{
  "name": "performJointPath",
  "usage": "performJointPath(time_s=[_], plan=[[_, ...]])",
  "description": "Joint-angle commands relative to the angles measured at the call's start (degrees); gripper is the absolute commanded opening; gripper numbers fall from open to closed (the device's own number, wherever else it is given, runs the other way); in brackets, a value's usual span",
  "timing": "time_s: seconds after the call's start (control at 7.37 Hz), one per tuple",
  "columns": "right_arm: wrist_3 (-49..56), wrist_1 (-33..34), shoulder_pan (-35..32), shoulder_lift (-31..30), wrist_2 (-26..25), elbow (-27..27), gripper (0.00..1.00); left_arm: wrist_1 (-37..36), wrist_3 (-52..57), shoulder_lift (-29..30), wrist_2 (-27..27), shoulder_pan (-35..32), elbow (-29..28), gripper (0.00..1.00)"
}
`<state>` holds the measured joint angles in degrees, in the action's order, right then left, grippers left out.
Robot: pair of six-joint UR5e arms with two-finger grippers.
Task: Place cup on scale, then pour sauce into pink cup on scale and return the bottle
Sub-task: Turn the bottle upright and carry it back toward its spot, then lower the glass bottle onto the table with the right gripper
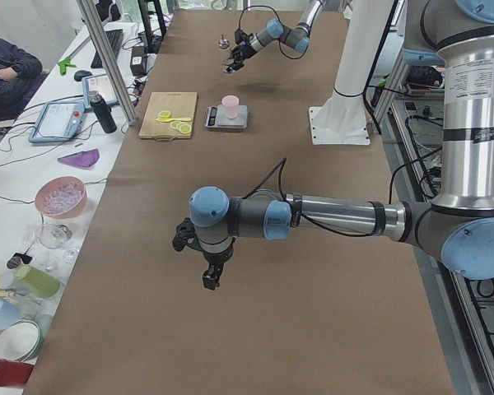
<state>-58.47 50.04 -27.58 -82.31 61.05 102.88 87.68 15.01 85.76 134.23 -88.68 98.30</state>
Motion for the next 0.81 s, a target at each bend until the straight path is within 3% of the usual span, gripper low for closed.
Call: performJointPath(time_s=[0.0,0.68], plan=[[-0.24,-13.53,0.07,-1.01,-0.14,-7.58,0.00,1.00,-0.15,-0.16,-0.02,0.00,-0.21,0.98],[-2.26,-13.74,0.86,-0.92,-1.55,-11.47,0.00,1.01,-0.15,-0.07,-0.02,0.09,-0.30,0.98]])
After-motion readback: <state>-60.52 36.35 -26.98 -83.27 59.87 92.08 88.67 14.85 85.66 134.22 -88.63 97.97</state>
